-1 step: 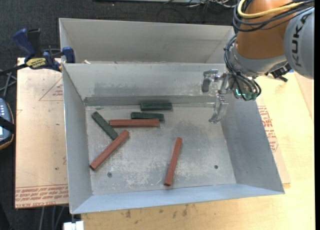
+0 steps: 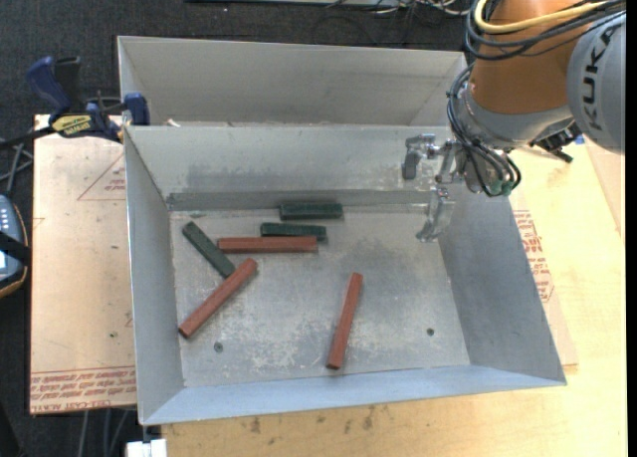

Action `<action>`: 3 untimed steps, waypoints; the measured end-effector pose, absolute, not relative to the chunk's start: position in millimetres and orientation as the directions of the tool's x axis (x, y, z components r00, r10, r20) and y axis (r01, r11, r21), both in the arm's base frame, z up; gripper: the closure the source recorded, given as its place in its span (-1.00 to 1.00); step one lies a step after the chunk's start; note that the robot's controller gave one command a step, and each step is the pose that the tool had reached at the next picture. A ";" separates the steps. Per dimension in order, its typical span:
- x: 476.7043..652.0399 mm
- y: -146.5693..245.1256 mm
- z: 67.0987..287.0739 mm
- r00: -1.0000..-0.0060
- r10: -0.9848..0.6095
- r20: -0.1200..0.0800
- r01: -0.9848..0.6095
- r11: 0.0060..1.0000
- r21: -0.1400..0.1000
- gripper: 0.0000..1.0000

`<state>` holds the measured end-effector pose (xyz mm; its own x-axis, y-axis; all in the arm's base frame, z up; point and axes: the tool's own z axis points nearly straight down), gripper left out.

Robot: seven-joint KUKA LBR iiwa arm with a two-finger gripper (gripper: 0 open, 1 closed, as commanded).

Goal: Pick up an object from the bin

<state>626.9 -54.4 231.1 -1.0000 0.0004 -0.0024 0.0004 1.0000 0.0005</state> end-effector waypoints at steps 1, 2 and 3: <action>614.2 -43.4 192.5 -0.992 -0.127 -0.005 -0.127 0.992 0.000 -1.00; 533.1 -11.2 167.2 -0.979 -0.204 -0.002 -0.204 0.979 0.001 -1.00; 528.7 -5.1 147.2 -0.864 -0.504 -0.003 -0.504 0.864 0.000 -1.00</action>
Offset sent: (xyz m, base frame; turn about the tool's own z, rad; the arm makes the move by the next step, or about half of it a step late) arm -0.1197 0.0545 -0.0711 -0.2217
